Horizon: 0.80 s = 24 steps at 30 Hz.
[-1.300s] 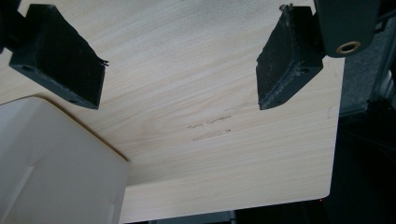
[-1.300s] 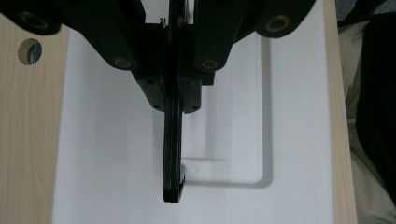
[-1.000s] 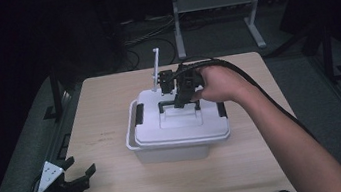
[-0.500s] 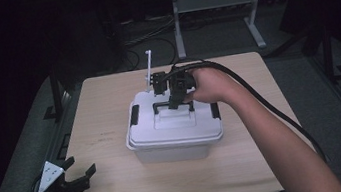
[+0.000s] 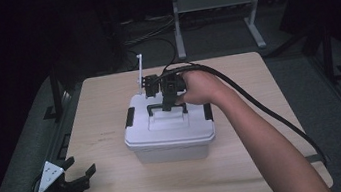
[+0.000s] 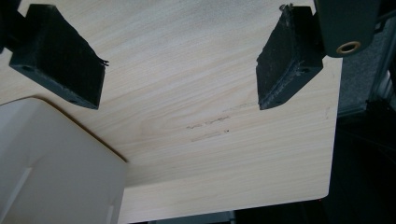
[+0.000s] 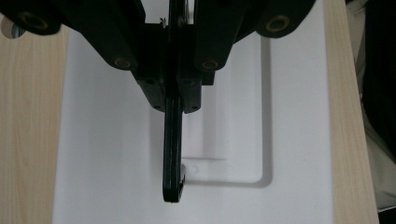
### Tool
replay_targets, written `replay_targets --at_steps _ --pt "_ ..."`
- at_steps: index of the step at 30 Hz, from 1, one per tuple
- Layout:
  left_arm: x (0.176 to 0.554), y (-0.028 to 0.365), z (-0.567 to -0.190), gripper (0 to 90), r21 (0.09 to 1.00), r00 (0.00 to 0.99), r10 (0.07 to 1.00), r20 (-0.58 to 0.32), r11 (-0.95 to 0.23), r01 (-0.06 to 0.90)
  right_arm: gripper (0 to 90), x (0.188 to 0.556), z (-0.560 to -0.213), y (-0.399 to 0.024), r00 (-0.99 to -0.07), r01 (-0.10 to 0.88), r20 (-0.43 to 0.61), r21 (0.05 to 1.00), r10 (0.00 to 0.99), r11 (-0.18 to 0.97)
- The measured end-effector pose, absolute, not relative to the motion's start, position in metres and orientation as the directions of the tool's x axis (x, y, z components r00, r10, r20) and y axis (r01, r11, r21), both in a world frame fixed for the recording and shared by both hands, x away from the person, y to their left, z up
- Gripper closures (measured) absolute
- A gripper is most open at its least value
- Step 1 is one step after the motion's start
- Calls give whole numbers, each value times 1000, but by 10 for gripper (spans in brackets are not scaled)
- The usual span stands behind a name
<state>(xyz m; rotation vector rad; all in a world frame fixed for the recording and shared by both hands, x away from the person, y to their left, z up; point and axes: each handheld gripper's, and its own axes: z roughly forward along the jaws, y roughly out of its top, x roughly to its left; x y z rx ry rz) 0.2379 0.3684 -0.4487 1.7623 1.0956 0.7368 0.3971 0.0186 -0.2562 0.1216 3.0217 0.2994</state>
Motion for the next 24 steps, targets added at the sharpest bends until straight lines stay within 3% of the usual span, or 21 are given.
replay_targets --at_steps 24 --pt "238 368 -449 151 912 431 902 21 -194 361 840 404 -269 27 -993 75 -77 197 92 977"
